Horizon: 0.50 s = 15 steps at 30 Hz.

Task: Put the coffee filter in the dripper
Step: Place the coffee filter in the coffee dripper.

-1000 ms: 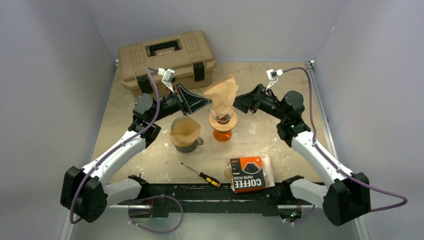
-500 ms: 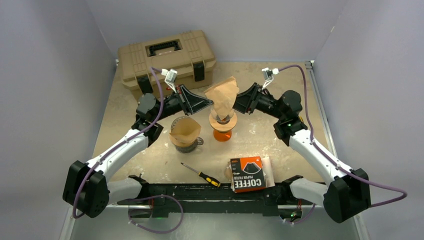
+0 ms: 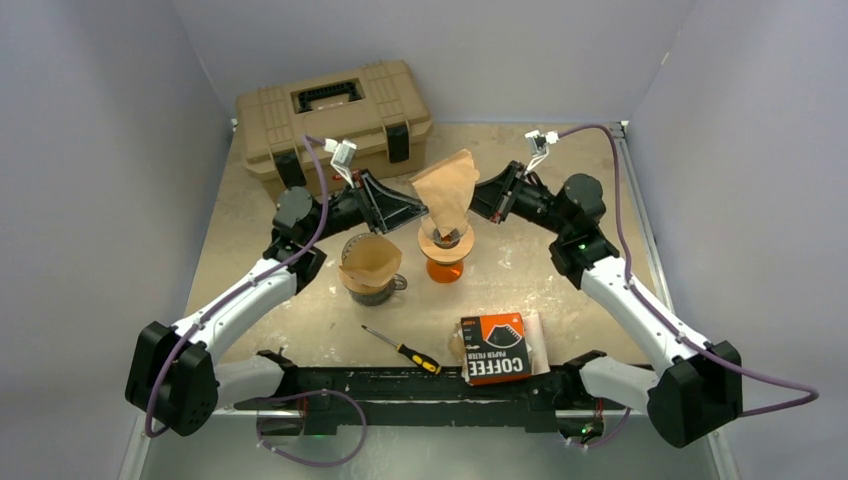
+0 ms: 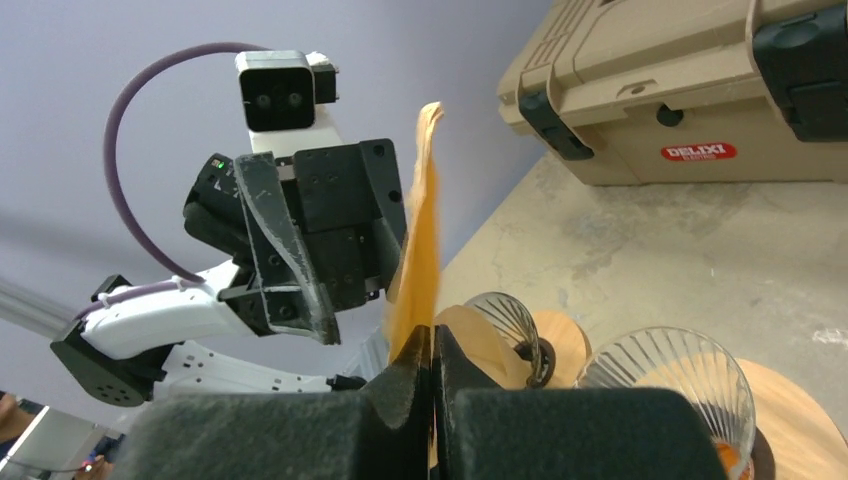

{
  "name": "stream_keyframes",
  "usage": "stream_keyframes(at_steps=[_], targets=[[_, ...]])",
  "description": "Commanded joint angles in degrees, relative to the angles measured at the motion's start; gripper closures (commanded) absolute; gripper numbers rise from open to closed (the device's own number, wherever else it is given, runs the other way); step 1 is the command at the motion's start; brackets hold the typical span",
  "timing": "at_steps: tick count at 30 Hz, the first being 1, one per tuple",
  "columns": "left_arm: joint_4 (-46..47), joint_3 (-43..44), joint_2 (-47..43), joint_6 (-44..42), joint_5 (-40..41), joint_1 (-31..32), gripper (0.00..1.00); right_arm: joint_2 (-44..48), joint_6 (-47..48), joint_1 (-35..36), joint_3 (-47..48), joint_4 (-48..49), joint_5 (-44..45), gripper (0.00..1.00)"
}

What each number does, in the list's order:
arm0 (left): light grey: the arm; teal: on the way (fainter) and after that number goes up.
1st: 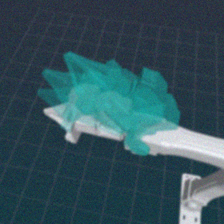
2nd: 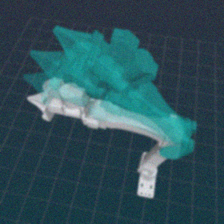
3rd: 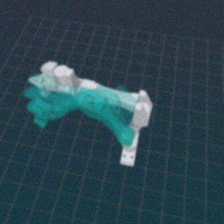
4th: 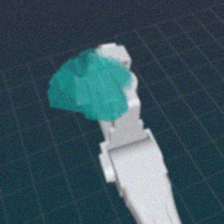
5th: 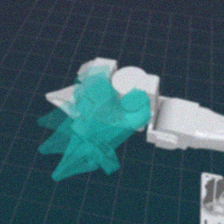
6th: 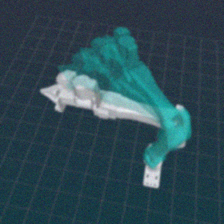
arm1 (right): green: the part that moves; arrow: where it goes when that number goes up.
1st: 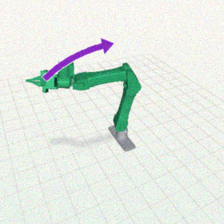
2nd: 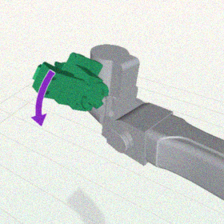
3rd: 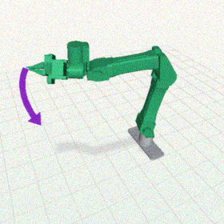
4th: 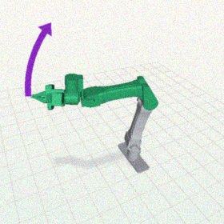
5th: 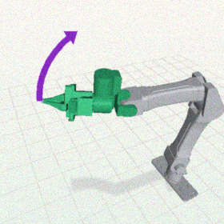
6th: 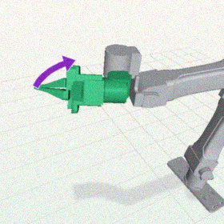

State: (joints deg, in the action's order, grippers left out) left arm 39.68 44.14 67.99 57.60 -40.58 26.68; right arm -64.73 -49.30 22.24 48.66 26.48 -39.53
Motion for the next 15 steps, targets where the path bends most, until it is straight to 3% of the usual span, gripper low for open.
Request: stream_keyframes(at_steps=[1,6,11,15], targets=[[-3.9,1.8,-2.4,-4.8,0.3,-0.1,0.47,2.5,4.1,0.3,4.1,-3.5,2.6,1.0],[-18.3,4.8,-5.8,-15.4,5.0,-0.1,0.35,4.1,7.6,0.3,5.4,-8.8,5.4,1.0],[-34.3,10.3,-7.6,-28.4,11.1,-0.1,0.28,5.3,10.3,0.3,5.3,-13.3,8.1,1.0],[-41.8,12.4,-8.5,-35.7,15.8,-0.2,0.26,5.3,12.8,0.3,6.3,-17.5,10.3,1.0]])
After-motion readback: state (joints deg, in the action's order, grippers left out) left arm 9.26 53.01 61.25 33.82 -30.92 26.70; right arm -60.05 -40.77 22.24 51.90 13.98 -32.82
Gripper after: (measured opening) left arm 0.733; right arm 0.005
